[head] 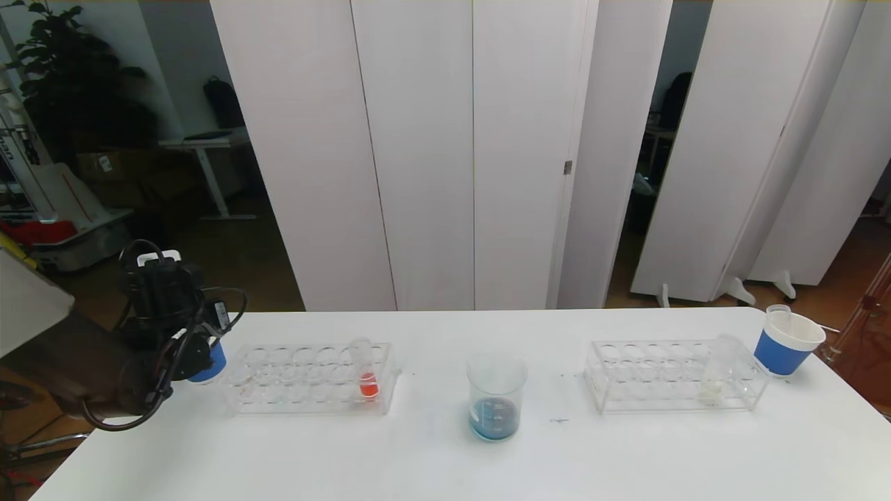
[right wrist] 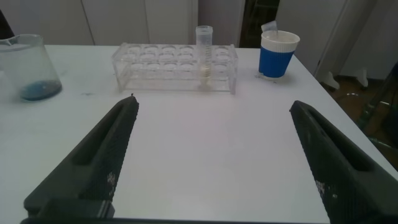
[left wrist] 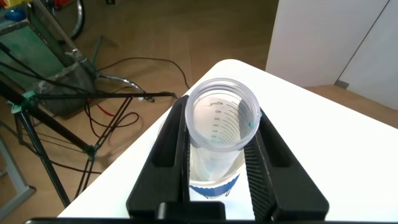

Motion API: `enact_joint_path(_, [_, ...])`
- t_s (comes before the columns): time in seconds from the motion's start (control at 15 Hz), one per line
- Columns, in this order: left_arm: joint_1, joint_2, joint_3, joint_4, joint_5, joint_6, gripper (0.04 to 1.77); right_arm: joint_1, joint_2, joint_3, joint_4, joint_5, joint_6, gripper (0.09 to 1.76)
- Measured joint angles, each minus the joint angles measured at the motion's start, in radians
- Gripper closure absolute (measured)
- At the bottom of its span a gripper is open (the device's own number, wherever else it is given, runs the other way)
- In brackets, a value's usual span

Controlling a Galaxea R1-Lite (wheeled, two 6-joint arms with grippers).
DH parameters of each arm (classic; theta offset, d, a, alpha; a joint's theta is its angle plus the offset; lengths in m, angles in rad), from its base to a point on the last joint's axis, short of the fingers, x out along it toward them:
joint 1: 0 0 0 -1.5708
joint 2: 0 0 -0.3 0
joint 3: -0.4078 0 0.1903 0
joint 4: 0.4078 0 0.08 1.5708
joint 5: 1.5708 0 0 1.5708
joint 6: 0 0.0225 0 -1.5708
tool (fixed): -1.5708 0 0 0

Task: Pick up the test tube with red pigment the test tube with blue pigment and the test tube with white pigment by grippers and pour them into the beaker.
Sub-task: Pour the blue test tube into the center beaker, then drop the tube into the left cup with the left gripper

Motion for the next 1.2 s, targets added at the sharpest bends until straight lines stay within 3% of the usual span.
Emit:
enact_joint_path(0.47, [0.003,-0.005,0.006,0.003,-0.001,-0.001,1.22,0.000,0.000,0.000,0.000,-0.001,0.000,0.10])
enact_joint_path(0.53, [0.004,-0.004,0.008,0.003,-0.001,-0.001,1.14,0.000,0.000,0.000,0.000,-0.001,0.000,0.10])
enact_joint_path(0.6, [0.006,-0.004,0.009,0.004,0.000,-0.001,0.89,0.000,0.000,0.000,0.000,0.000,0.000,0.10])
enact_joint_path(0.73, [0.008,-0.004,0.010,0.003,0.000,-0.001,0.22,0.000,0.000,0.000,0.000,-0.001,0.000,0.10])
enact_joint_path(0.8, [0.008,-0.004,0.011,0.002,0.000,-0.001,0.08,0.000,0.000,0.000,0.000,0.000,0.000,0.10])
enact_joint_path(1.2, [0.012,-0.025,0.013,0.011,-0.003,0.005,0.06,0.000,0.000,0.000,0.000,0.000,0.000,0.10])
